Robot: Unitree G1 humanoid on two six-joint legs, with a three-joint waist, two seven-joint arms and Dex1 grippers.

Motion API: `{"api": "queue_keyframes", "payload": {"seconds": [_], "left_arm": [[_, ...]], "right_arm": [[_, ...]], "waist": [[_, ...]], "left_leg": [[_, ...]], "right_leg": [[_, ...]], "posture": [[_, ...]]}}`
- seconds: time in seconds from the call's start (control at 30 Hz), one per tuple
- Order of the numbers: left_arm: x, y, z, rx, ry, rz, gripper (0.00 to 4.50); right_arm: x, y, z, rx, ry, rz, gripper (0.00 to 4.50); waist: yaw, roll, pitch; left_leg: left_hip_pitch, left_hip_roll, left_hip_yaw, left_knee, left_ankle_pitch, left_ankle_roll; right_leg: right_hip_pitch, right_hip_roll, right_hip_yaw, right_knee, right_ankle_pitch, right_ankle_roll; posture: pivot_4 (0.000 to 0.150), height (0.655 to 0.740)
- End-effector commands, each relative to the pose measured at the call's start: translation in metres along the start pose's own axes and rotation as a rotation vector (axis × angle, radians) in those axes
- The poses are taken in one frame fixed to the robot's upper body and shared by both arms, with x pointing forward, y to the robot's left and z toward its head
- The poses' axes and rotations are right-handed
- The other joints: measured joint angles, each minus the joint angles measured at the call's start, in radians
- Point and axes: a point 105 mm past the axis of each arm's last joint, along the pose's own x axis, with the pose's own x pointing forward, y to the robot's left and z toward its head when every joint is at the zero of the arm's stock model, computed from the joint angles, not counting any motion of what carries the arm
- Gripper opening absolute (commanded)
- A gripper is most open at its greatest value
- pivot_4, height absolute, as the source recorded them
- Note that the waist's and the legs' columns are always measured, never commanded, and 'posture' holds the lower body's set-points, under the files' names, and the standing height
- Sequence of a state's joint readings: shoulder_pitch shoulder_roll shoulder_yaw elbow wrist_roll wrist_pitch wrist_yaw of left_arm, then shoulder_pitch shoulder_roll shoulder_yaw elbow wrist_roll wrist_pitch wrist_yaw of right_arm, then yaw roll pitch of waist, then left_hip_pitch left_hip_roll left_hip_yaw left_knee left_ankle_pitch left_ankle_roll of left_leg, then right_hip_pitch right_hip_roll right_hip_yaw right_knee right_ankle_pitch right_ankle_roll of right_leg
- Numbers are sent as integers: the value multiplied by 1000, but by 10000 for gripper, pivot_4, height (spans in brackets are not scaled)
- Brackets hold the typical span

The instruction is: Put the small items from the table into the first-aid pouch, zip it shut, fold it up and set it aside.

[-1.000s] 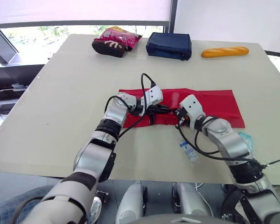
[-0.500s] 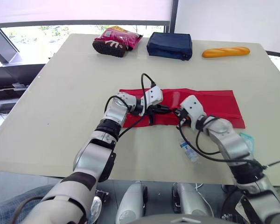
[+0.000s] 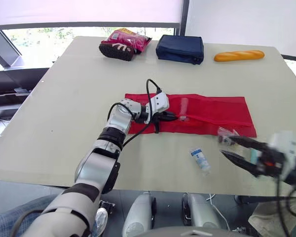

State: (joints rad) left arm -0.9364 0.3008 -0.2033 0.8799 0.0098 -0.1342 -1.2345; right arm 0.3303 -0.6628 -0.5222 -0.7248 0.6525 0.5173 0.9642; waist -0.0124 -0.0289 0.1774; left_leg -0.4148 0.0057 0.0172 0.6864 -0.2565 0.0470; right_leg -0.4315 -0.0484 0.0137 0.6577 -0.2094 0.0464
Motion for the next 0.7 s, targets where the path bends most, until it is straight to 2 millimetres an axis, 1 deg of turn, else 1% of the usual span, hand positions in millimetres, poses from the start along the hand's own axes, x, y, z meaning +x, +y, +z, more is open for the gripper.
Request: {"api": "queue_keyframes", "payload": {"seconds": [0.03,0.07,0.13,0.23,0.33,0.43,0.5,0.6,0.7], "left_arm": [[-5,6,11,32,-46,24,0],[-5,7,10,29,-47,27,0],[-7,8,8,26,-46,31,0],[-9,9,7,28,-41,37,0],[-9,11,8,33,-42,41,0],[-8,12,9,38,-45,43,0],[-7,12,10,41,-47,43,0],[-6,12,10,44,-49,41,0],[-6,11,10,53,-48,34,0]], "right_arm": [[-42,-7,17,-89,29,10,42806],[-51,-7,15,-98,65,20,44206],[-65,-8,16,-85,86,26,44206],[-76,-9,23,-95,95,36,44206],[-79,-10,28,-108,105,43,44206],[-77,-7,27,-96,109,55,44206],[-72,-4,23,-94,111,72,44206],[-59,2,16,-94,109,84,44206],[-43,8,3,-116,121,66,44206]], "waist": [[1,1,0],[2,0,0],[2,0,0],[0,0,0],[1,0,0],[4,0,0],[5,0,0],[5,0,0],[6,0,0]], "left_leg": [[1,0,0,0,0,0],[1,0,0,0,0,0],[0,0,-1,0,0,0],[0,0,0,0,0,0],[0,0,0,0,0,0],[0,0,0,0,0,0],[0,0,-1,0,0,0],[0,0,-1,0,0,0],[0,0,-1,0,0,0]], "right_leg": [[0,0,0,1,0,0],[0,0,0,0,-2,3],[0,0,0,0,-2,3],[0,0,0,0,-2,3],[0,0,0,0,-2,3],[0,0,0,0,-2,3],[0,0,0,0,-2,3],[0,0,0,0,-2,3],[0,0,0,0,-2,3]], "posture": [[1500,7164],[1500,7164],[1500,7164],[1500,7164],[1500,7164],[1500,7164],[1500,7164],[1500,7164],[1500,7164]]}}
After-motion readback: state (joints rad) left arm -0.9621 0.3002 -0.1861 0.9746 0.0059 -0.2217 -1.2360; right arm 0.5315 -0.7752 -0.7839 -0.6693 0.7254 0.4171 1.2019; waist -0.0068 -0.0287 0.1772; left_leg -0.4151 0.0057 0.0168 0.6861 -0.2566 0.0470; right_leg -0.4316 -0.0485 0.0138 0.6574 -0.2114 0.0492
